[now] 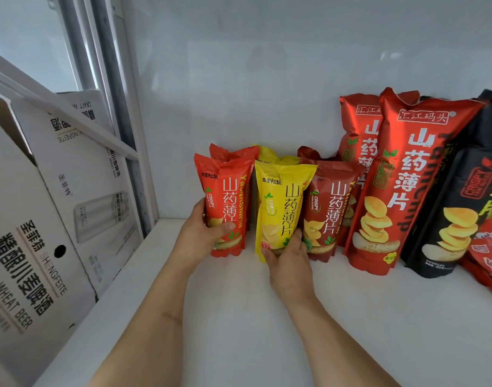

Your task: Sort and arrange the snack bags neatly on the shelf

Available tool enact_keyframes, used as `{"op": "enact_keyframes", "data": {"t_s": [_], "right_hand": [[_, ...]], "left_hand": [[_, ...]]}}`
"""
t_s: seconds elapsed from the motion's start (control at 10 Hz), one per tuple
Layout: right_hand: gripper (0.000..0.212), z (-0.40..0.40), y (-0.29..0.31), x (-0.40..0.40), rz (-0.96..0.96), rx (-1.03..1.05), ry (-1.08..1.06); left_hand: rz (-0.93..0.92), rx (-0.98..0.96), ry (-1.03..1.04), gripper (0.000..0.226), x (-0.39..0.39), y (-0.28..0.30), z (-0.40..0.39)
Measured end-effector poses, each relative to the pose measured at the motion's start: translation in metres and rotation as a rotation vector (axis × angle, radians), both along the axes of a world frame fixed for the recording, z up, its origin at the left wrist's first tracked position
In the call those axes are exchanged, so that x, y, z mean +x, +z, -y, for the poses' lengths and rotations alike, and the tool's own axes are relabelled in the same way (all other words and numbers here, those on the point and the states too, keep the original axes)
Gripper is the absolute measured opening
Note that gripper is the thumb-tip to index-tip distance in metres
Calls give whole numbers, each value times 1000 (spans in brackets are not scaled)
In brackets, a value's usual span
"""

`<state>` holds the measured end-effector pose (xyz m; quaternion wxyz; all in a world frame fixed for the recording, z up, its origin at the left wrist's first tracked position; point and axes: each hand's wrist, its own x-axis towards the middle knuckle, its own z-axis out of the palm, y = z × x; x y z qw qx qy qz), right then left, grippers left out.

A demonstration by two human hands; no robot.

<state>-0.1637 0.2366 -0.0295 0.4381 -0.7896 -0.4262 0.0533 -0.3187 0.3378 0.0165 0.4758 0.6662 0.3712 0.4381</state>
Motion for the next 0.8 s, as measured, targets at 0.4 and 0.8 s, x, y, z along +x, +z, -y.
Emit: {"op": "enact_keyframes", "data": {"t_s": [0.4, 0.8], "right_hand": [[99, 3, 3, 1, -46, 10, 4], [67, 24, 4, 7, 52, -53, -45]], "left_hand": [[-44, -45, -22, 75, -1, -12, 4], [-258, 1, 181, 90, -9, -8, 15]]}}
